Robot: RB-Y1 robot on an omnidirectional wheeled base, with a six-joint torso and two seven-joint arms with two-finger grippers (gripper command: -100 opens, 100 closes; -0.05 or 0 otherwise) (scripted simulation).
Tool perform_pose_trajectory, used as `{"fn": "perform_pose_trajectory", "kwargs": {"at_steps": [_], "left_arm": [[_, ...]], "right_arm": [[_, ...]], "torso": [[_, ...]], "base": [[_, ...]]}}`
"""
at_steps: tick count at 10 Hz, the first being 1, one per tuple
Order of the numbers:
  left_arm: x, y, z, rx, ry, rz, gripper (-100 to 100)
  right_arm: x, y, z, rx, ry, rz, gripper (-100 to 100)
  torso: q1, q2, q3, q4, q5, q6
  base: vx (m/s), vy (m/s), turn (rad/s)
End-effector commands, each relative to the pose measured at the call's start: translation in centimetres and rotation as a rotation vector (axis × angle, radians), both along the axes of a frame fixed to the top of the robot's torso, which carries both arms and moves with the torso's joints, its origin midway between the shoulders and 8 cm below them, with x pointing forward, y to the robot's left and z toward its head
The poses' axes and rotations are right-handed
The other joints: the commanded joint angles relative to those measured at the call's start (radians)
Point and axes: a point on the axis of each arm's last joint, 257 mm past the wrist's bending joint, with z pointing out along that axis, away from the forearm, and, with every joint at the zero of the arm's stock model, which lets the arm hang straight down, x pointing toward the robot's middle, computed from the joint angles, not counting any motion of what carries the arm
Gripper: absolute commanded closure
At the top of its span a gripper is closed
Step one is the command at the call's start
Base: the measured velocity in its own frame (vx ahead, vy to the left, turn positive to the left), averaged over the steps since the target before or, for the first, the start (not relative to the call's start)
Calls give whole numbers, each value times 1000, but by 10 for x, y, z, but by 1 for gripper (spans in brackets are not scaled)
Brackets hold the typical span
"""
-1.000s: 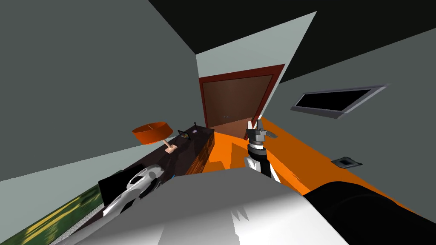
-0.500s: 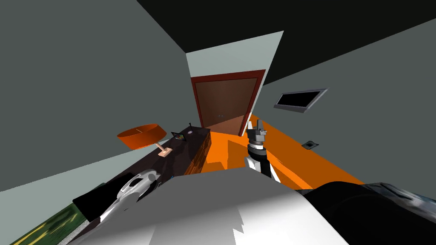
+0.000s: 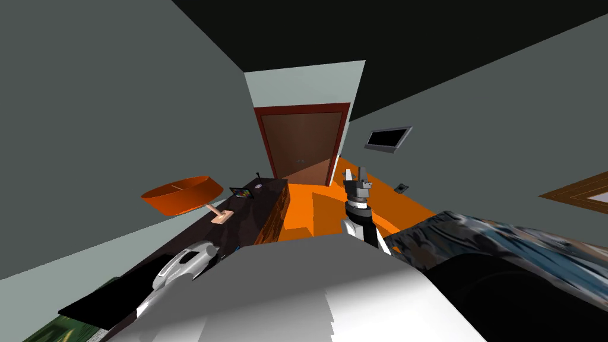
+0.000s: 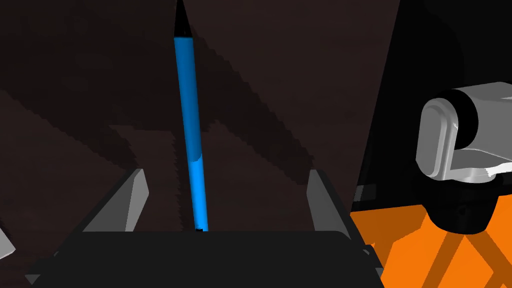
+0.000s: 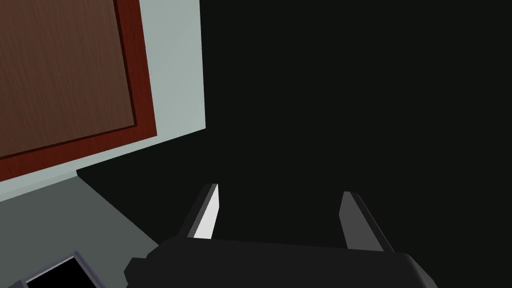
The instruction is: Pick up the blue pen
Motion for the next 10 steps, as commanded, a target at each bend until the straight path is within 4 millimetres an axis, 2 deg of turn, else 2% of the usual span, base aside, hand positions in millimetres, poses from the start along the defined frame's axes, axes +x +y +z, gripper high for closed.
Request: {"fn": "perform_pose_trajectory", "kwargs": {"at_steps": [1, 2, 3, 7, 8, 9, 10], "left_arm": [[-2, -2, -1, -9, 2, 42, -100], [-1, -2, -1, -6, 1, 25, -100], [-1, -2, -1, -7, 2, 30, 100], [-1, -2, -1, -8, 2, 30, 100], [-1, -2, -1, -8, 2, 30, 0], [2, 0, 1, -7, 6, -12, 100], [2, 0, 1, -6, 6, -23, 100]], "right_arm": [[0, 0, 0, 0, 0, 0, 0], [0, 0, 0, 0, 0, 0, 0], [0, 0, 0, 0, 0, 0, 0], [0, 0, 0, 0, 0, 0, 0], [0, 0, 0, 0, 0, 0, 0], [0, 0, 0, 0, 0, 0, 0], [0, 0, 0, 0, 0, -1, 0]], "torso": [[0, 0, 0, 0, 0, 0], [0, -5, -3, -1, 0, -1], [0, -8, -5, -2, 0, 0], [3, -12, -7, -3, 2, 0], [3, -13, -8, -3, 2, 0], [3, -13, -8, -3, 2, 0], [2, -20, -12, -5, 1, -2]], "base": [[-64, 15, -57], [-17, 4, 0], [-7, 1, -1], [0, 2, 1], [0, 0, 0], [140, -21, 381], [167, -35, 318]]}}
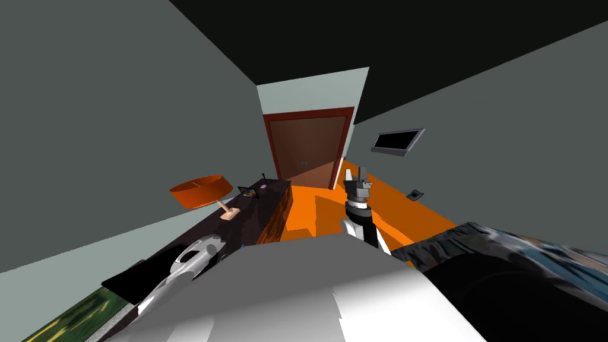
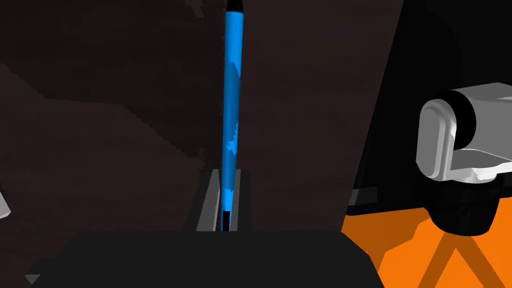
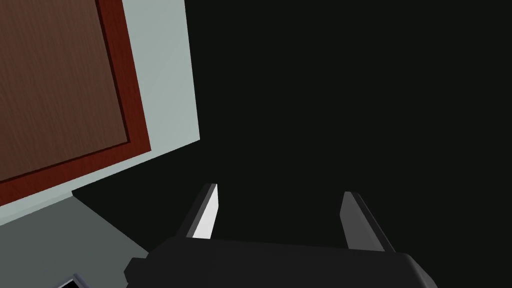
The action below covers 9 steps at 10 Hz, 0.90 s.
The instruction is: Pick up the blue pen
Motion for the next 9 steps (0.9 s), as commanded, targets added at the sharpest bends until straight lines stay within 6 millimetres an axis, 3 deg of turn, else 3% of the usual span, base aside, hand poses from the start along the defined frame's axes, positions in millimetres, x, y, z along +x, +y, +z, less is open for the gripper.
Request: {"fn": "perform_pose_trajectory", "kwargs": {"at_steps": [1, 6, 8, 9], "left_arm": [[5, 2, 2, -1, 3, -41, 100], [9, 4, 5, 5, 5, -143, 100], [14, 6, 7, 5, 7, -201, 100], [14, 6, 7, 6, 6, -208, 100]], "right_arm": [[0, 0, 0, 0, 0, 0, 0], [0, 0, 0, 0, 0, 0, 0], [0, 0, 0, 0, 0, 0, 0], [0, 0, 0, 0, 0, 0, 0]], "torso": [[0, 0, 0, 0, 0, 0], [1, 2, 1, 0, 0, 0], [2, 2, 1, 0, 0, -1], [1, 2, 1, 0, 0, 0]], "base": [[194, -8, 370], [100, -34, 190], [119, -41, 344], [59, -26, 2]]}}
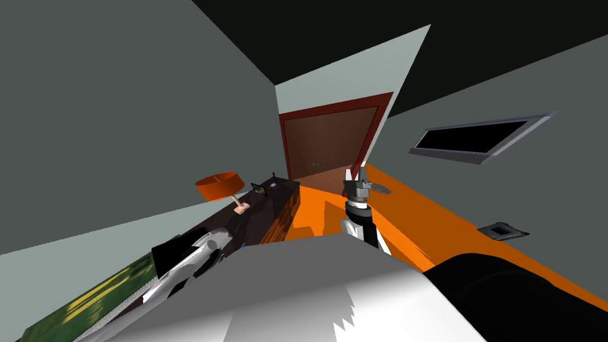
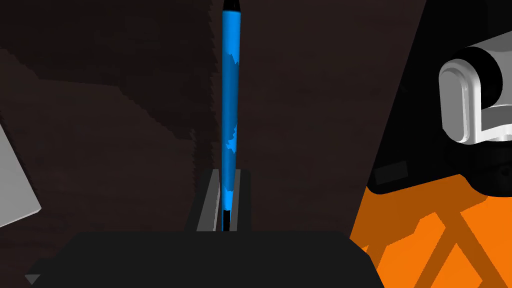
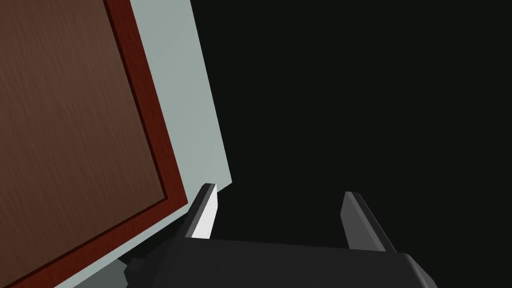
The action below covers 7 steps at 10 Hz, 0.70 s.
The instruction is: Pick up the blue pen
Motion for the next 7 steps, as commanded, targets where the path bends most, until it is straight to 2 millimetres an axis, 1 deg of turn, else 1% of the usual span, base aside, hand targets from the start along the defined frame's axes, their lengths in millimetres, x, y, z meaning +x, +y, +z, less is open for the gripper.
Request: {"fn": "perform_pose_trajectory", "kwargs": {"at_steps": [1, 2, 3, 4, 5, 6, 7], "left_arm": [[6, 1, 3, -3, -1, -43, 100], [6, 1, 3, -1, -1, -67, 100], [6, 1, 3, 0, -2, -75, 100], [11, 1, 5, -4, 0, -106, 100], [11, 1, 5, -1, -1, -137, 100], [15, 2, 8, -6, 0, -161, 100], [15, 2, 8, -4, -1, -192, 100]], "right_arm": [[0, 0, 0, 0, 0, 0, 0], [0, 0, 0, 0, 0, 0, 0], [0, 0, 0, 0, 0, 0, 0], [0, 0, 0, 0, 0, 0, 0], [0, 0, 0, 0, 0, 0, 0], [0, 0, 0, 0, 0, 0, 0], [0, 0, 0, 0, 0, 0, 0]], "torso": [[0, 0, 0, 0, 0, 0], [0, -2, -1, -1, -1, -3], [-1, -3, -2, -1, 0, -1], [0, 0, 0, 0, 0, 0], [-1, -3, -2, -1, -1, -3], [-2, -2, -2, -1, 0, -1], [-4, -3, -2, -2, -1, -3]], "base": [[113, -31, 353], [120, -58, 250], [55, -35, 13], [120, -51, 362], [111, -65, 287], [123, -93, 420], [131, -78, 242]]}}
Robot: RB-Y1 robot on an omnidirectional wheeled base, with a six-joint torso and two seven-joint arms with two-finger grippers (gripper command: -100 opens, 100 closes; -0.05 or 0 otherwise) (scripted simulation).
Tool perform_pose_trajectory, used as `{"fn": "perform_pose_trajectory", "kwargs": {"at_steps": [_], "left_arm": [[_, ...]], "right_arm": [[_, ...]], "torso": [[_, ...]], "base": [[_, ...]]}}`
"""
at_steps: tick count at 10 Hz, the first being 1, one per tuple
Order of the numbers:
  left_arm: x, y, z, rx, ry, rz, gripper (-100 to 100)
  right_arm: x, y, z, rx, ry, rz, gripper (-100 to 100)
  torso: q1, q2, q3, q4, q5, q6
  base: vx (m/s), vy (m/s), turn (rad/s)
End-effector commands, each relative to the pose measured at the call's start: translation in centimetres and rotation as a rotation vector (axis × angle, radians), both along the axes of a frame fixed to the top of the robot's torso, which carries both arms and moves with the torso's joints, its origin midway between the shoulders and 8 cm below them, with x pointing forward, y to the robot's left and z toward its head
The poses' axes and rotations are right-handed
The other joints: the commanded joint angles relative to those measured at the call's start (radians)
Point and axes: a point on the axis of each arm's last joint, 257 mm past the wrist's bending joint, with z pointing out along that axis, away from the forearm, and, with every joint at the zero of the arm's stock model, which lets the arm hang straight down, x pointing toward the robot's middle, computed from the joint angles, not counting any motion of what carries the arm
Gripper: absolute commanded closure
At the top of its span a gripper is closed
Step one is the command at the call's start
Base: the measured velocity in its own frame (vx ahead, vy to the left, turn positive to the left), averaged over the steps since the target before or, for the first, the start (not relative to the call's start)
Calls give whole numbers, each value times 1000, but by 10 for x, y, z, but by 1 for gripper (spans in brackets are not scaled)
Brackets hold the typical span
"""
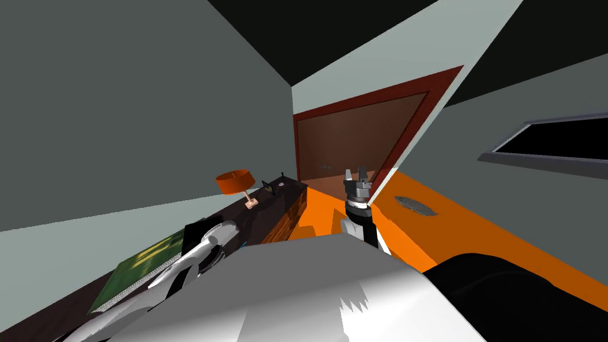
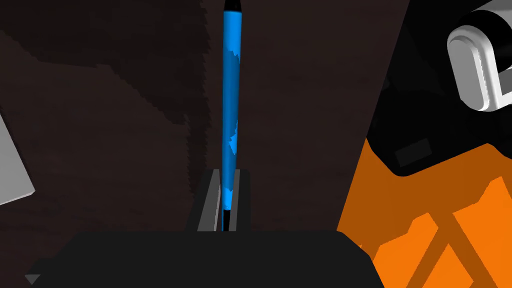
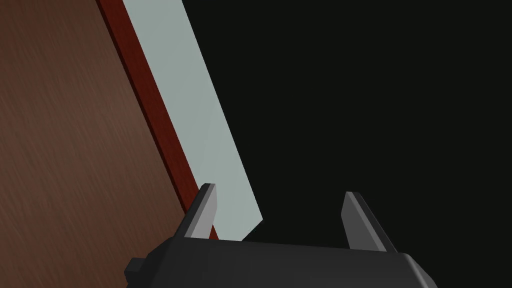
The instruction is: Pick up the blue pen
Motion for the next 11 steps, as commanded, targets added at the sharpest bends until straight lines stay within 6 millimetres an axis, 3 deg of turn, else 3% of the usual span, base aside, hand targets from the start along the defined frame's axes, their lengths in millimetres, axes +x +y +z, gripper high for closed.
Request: {"fn": "perform_pose_trajectory", "kwargs": {"at_steps": [1, 8, 10, 11], "left_arm": [[2, -1, 1, 1, -3, -36, 100], [16, -2, 10, -11, -8, -208, 100], [15, -2, 9, -10, -7, -213, 100], [15, -2, 9, -11, -7, -219, 0]], "right_arm": [[0, 0, 0, 0, 0, 0, 0], [0, 0, 0, 0, 0, 0, 0], [0, 0, 0, 0, 0, 0, 0], [0, 0, 0, 0, 0, 0, 0]], "torso": [[0, 0, 0, 0, 0, 0], [0, -1, -1, 0, 0, -1], [3, 4, 2, 1, 1, 1], [5, 6, 3, 1, 1, 1]], "base": [[65, -28, -2], [92, -75, 279], [27, -38, 3], [5, -6, 1]]}}
